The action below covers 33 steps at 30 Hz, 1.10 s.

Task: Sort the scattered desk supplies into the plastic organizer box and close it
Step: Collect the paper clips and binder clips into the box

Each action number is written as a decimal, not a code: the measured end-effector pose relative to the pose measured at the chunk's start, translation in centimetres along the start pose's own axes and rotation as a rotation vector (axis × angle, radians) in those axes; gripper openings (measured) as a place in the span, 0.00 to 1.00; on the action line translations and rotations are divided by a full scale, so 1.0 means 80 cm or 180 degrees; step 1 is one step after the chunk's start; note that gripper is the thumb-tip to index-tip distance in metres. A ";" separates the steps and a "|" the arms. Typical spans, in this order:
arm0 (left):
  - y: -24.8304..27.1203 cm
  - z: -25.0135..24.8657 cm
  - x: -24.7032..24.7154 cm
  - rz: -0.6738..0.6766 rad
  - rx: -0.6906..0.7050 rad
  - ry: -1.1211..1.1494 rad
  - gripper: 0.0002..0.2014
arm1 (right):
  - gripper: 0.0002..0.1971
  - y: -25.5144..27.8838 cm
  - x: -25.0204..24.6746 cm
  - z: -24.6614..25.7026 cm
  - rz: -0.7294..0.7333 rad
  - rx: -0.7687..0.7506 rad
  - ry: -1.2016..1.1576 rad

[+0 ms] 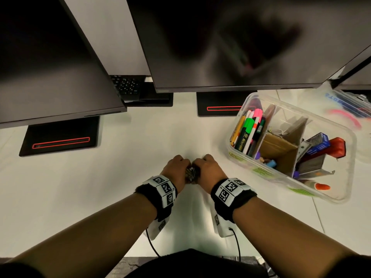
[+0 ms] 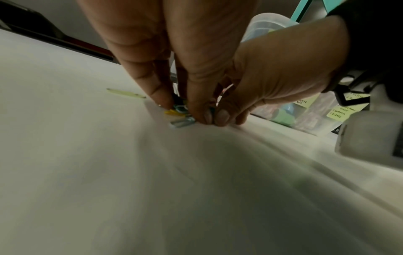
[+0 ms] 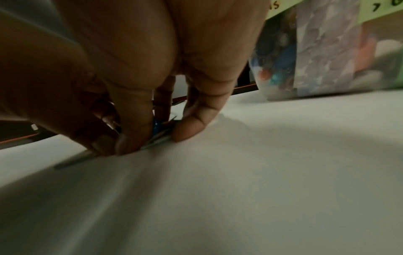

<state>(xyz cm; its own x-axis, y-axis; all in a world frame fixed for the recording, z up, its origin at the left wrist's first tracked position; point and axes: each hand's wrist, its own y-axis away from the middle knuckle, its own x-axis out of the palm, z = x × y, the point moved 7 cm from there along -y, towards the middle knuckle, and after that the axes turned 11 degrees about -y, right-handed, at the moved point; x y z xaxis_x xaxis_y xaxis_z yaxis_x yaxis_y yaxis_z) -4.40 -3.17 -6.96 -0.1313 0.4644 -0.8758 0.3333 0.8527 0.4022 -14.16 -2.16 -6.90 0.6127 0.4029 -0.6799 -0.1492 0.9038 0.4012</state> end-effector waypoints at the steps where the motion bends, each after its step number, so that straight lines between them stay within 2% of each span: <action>1: -0.001 -0.001 -0.001 -0.0011 0.0039 0.0024 0.18 | 0.19 0.000 -0.001 0.000 0.0031 -0.0008 0.0003; 5: -0.003 -0.011 -0.003 -0.0003 0.0203 -0.0099 0.12 | 0.12 0.003 -0.004 -0.001 0.0117 -0.0038 0.0089; 11: -0.008 -0.018 -0.010 0.0255 0.0170 -0.0305 0.10 | 0.15 0.005 -0.020 0.003 0.0178 0.0130 0.0158; 14: -0.010 -0.016 -0.025 0.0292 0.0057 -0.0094 0.10 | 0.14 0.008 -0.033 0.012 0.0064 0.0183 0.0045; 19: 0.002 -0.008 -0.073 -0.0098 -0.0199 0.0481 0.09 | 0.12 0.016 -0.070 0.039 -0.0435 0.0050 -0.0285; 24: 0.018 -0.017 -0.137 -0.0436 -0.0116 0.0711 0.07 | 0.10 0.029 -0.120 0.083 -0.0836 -0.0358 -0.0500; 28: 0.021 -0.049 -0.188 -0.0825 0.0039 0.0733 0.06 | 0.09 0.047 -0.175 0.100 -0.1115 -0.0547 -0.0793; 33: 0.009 -0.116 -0.221 -0.1050 0.0288 0.1001 0.05 | 0.06 0.071 -0.246 0.070 -0.1407 -0.0433 -0.1438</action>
<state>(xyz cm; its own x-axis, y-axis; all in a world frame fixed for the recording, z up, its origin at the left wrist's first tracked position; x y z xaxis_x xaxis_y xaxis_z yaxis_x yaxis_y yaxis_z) -10.51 -8.52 11.29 -0.5162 0.2337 -0.8240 0.3044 0.9493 0.0785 -22.72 -5.72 12.19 0.9007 -0.0851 -0.4260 0.1131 0.9927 0.0409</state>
